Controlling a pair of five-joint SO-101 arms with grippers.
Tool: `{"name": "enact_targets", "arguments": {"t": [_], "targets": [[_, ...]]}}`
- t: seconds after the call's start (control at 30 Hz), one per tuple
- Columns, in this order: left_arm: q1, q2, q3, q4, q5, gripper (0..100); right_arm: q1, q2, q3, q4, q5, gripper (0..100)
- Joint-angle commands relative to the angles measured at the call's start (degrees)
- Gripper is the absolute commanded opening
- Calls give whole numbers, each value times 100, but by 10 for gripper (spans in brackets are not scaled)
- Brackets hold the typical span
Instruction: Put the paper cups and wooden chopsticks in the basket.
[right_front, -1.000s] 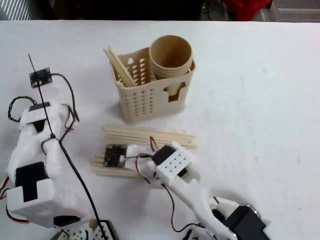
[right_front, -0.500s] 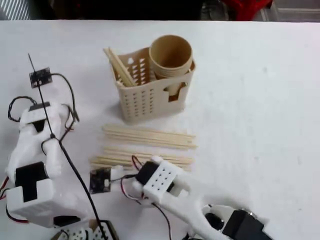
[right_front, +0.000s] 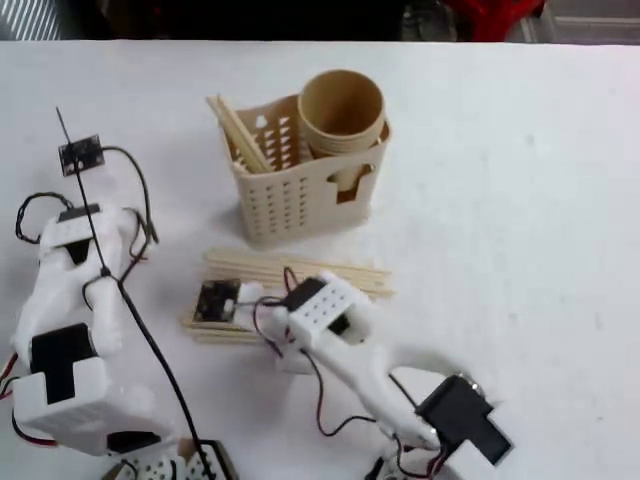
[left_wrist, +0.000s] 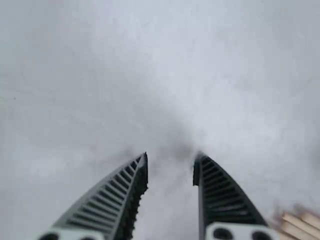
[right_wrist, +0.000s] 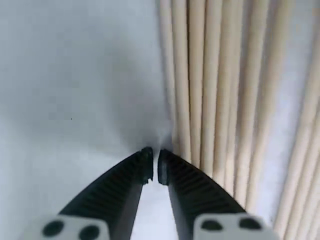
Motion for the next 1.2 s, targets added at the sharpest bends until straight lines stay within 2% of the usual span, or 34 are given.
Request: {"name": "enact_targets", "arguments": {"t": [0.0, 0.33, 0.77, 0.93, 1.07, 1.17], "targets": [[75, -31, -26, -123, 44, 169, 523, -119, -387, -154, -167, 80], [75, -31, -18, -123, 44, 169, 505, -514, -369, -4, -404, 81], [75, -31, -35, -123, 44, 169, 40, -576, -378, 374, -431, 80], [84, -31, -35, -123, 44, 169, -13, -1446, -404, 470, -431, 80], [84, -31, -35, -123, 44, 169, 40, -2158, -448, 418, -431, 85], [84, -31, -26, -123, 44, 169, 66, -1938, -413, -22, -413, 132]]}}
